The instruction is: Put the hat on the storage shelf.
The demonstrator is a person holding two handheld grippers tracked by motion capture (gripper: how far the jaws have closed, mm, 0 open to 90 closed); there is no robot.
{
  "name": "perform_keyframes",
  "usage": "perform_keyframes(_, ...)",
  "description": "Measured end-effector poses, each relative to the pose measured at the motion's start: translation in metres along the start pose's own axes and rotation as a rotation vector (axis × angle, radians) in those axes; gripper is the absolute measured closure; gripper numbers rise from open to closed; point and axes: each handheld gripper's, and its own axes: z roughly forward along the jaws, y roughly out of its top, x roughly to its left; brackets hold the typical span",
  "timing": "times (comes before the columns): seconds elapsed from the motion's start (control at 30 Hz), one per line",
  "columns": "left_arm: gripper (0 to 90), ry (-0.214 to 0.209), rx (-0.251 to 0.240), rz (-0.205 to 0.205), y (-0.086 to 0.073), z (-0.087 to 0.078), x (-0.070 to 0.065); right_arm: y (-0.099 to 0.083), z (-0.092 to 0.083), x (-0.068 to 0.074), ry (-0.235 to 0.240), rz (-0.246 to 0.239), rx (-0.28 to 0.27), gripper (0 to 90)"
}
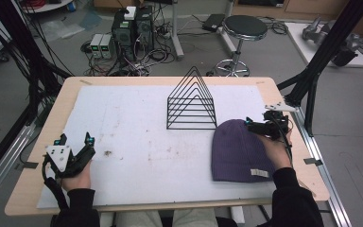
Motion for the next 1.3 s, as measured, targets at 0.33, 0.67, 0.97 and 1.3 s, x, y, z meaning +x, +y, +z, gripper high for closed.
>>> perform_keyframes(0.33, 26.0, -0.005, 0.026, 0.006, -0.001, 0.002, -0.004, 0.009, 0.03, -0.008, 0.024, -0.026, 0.148, 11.5)
perform_keyframes(0.67, 26.3, -0.02, 0.022, 0.019, -0.001, 0.001, -0.007, 0.001, 0.057, -0.018, 0.041, -0.057, 0.296, 11.5)
perform_keyframes(0.97, 26.3, -0.027, 0.029, 0.028, -0.002, 0.002, -0.009, -0.006, 0.071, -0.015, 0.062, -0.101, 0.396, 11.7)
perform_keyframes(1.3, 26.4, -0.037, 0.029, 0.033, -0.002, 0.002, -0.01, -0.01, 0.077, -0.021, 0.135, -0.015, 0.444, 21.9)
